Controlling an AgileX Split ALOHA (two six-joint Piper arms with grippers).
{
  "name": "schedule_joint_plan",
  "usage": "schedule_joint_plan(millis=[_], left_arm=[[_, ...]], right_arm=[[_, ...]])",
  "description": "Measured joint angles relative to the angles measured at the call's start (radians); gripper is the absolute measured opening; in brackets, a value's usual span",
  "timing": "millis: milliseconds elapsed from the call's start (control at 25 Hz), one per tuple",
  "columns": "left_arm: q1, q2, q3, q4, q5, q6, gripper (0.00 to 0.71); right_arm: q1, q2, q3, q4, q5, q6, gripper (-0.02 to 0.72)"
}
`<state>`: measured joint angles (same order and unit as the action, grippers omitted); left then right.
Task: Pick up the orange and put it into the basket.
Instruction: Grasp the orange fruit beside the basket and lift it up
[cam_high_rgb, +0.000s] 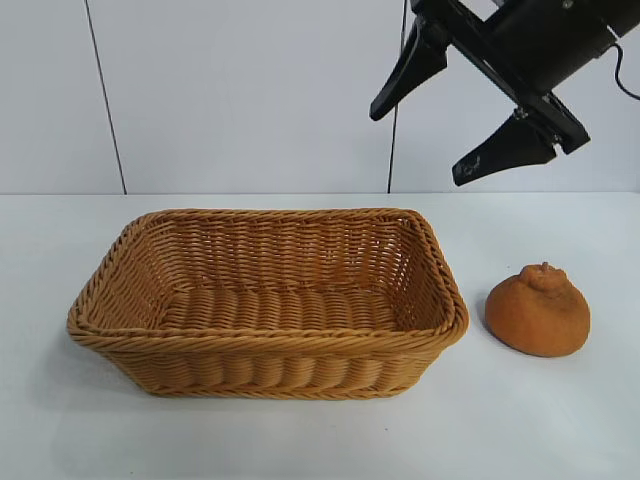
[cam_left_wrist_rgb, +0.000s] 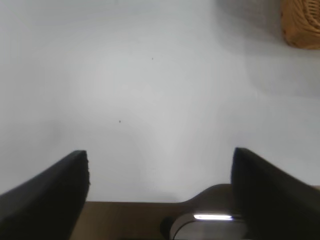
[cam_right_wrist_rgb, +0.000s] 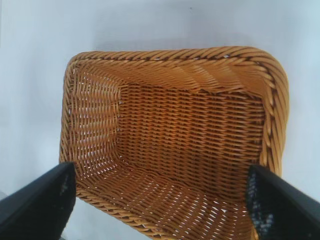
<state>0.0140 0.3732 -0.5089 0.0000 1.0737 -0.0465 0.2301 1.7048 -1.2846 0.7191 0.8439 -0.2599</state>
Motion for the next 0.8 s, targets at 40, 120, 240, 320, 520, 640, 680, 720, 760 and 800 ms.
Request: schedule_joint_plan(millis=[40, 120, 240, 320, 520, 640, 680, 720, 760, 800], left_arm=[[0.0, -0.035, 0.002, 0.0, -0.005, -0.001, 0.557], [0.0, -0.136, 0.003, 0.0, -0.008, -0.001, 0.557], [0.0, -0.228, 0.004, 0.0, -0.008, -0.002, 0.557], [0.0, -0.284, 0.005, 0.0, -0.008, -0.002, 0.557], [0.0, -0.376, 0.006, 0.0, -0.008, -0.002, 0.557], [0.0, -0.377, 0.006, 0.0, -0.008, -0.002, 0.557], [0.0, -0.377, 0.006, 0.0, -0.008, -0.002, 0.557], [0.0, -0.377, 0.006, 0.0, -0.008, -0.002, 0.557], [0.0, -0.377, 0.006, 0.0, -0.008, -0.002, 0.557], [0.0, -0.377, 0.006, 0.0, -0.008, -0.002, 0.557]], right_arm=[[0.0, 0.0, -0.022, -0.026, 0.0, 0.011, 0.631], [0.0, 0.0, -0.074, -0.111, 0.002, 0.069, 0.631], [-0.002, 0.0, -0.131, -0.306, 0.019, 0.195, 0.631], [-0.017, 0.0, -0.148, -0.423, 0.04, 0.26, 0.631], [-0.109, 0.0, -0.152, -0.51, 0.084, 0.301, 0.631], [-0.163, 0.002, -0.152, -0.517, 0.1, 0.304, 0.631], [-0.177, 0.003, -0.152, -0.517, 0.104, 0.304, 0.631], [-0.187, 0.008, -0.152, -0.518, 0.113, 0.303, 0.631], [-0.191, 0.015, -0.153, -0.522, 0.121, 0.303, 0.631], [-0.195, 0.023, -0.153, -0.522, 0.128, 0.301, 0.631]])
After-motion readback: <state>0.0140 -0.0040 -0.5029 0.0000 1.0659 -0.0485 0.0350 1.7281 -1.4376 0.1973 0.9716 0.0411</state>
